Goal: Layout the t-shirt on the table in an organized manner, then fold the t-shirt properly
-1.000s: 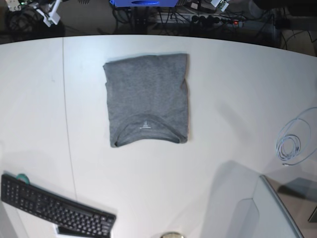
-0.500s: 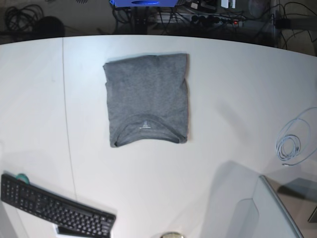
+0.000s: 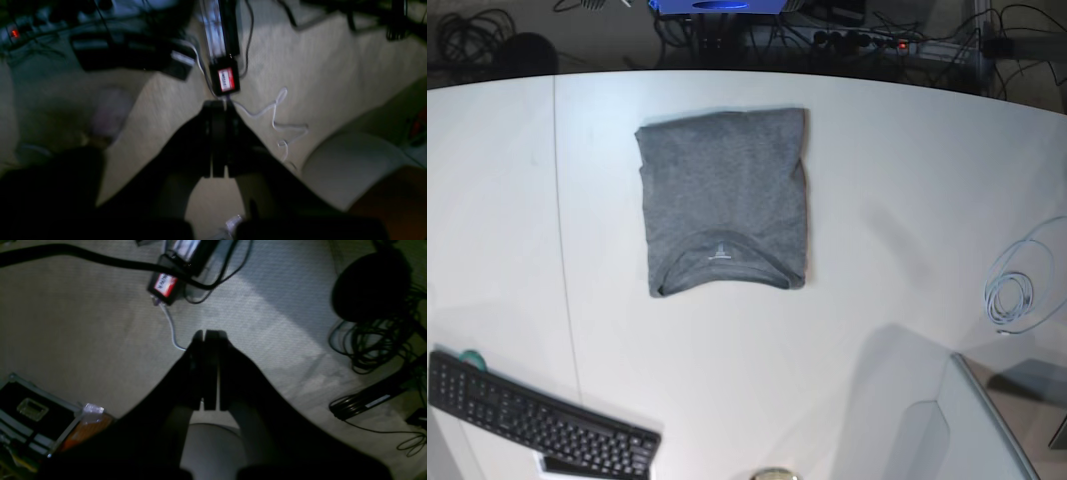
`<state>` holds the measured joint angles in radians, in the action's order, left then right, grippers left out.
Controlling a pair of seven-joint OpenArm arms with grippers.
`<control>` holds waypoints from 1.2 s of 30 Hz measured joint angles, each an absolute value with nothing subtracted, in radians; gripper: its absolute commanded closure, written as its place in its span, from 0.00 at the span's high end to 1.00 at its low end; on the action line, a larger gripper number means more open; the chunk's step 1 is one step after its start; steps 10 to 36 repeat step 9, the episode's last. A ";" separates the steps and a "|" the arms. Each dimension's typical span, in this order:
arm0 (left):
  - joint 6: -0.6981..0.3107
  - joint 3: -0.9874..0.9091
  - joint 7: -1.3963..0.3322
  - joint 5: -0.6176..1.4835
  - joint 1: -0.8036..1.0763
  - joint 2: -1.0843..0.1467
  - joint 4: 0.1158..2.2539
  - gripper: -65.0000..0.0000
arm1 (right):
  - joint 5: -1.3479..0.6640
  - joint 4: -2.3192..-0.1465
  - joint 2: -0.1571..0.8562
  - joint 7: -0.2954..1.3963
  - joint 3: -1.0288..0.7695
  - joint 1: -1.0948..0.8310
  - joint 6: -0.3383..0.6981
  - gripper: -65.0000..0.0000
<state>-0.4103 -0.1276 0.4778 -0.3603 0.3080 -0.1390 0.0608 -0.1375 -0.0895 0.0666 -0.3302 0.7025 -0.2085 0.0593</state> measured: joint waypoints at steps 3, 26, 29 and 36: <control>-0.410 -0.128 0.478 -0.366 0.316 -0.134 0.066 0.00 | -0.137 -0.089 0.078 -0.329 0.702 -0.208 0.040 0.00; -0.409 -0.128 0.479 -0.363 0.290 -0.134 0.069 0.00 | -0.137 -0.088 0.096 -0.324 0.702 -0.196 0.037 0.00; -0.409 -0.128 0.479 -0.363 0.290 -0.134 0.069 0.00 | -0.137 -0.088 0.096 -0.324 0.702 -0.196 0.037 0.00; -0.409 -0.128 0.479 -0.363 0.290 -0.134 0.069 0.00 | -0.137 -0.088 0.096 -0.324 0.702 -0.196 0.037 0.00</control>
